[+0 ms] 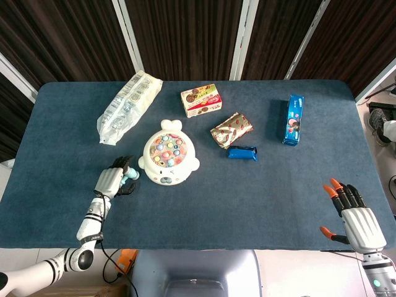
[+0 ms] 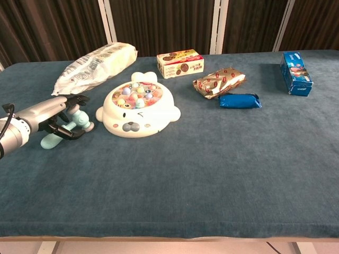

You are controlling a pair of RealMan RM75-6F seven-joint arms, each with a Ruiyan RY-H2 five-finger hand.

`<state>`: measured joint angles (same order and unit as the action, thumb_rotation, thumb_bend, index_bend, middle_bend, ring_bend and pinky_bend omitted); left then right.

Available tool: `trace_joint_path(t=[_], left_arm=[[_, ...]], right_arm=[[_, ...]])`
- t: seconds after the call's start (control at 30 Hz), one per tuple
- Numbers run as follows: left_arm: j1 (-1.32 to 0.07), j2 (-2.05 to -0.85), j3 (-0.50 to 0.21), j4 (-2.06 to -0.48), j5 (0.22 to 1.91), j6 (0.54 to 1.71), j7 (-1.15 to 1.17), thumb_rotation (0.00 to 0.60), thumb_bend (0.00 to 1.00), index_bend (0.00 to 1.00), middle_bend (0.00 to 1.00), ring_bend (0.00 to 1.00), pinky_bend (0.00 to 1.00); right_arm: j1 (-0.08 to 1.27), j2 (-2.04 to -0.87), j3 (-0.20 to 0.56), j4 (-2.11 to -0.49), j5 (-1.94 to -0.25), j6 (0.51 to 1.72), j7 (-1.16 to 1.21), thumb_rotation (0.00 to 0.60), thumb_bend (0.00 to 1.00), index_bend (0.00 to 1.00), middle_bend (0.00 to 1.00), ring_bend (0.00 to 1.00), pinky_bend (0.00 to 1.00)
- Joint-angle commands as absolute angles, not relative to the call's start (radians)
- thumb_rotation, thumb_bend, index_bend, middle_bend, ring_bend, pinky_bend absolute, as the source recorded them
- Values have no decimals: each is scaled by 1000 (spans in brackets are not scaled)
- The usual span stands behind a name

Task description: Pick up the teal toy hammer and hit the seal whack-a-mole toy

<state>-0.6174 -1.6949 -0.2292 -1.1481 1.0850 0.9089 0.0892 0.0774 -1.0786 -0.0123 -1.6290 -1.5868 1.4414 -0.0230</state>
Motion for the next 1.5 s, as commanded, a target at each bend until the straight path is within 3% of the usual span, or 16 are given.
trace_joint_path(t=[0.03,0.53,0.8,0.97,1.07,1.2,1.5], left_arm=[[-619,-1694,-229,-1148,1082,906,91,542,357,7,65,18,264],[-612,-1674,-228,-1176,1114,951,71,533,351,15,66,17,230],[-587,-1614,-223,-1265,1172,1018,40,527,351,15,64,16,230],[-494,-1485,-168,-1393,1321,1202,6,529,351,14,23,0,180],[-353,-1354,-66,-1479,1478,1425,-34,529,370,6,3,0,124],[-201,-1293,44,-1453,1619,1651,-113,572,376,0,0,0,65],[-172,-1280,96,-1358,1701,1675,-172,600,368,0,0,0,28]], right_arm=[[77,-1078,-12,-1629,-1587,1442,-22,600,313,0,0,0,0],[78,-1079,-11,-1629,-1585,1440,-24,600,313,0,0,0,0],[78,-1081,-11,-1628,-1584,1439,-28,600,313,0,0,0,0],[76,-1078,-12,-1626,-1585,1444,-25,600,313,0,0,0,0],[75,-1081,-7,-1625,-1567,1437,-35,600,313,0,0,0,0],[78,-1088,-4,-1631,-1551,1425,-63,600,313,0,0,0,0],[86,-1104,-21,-1643,-1575,1404,-106,600,313,0,0,0,0]])
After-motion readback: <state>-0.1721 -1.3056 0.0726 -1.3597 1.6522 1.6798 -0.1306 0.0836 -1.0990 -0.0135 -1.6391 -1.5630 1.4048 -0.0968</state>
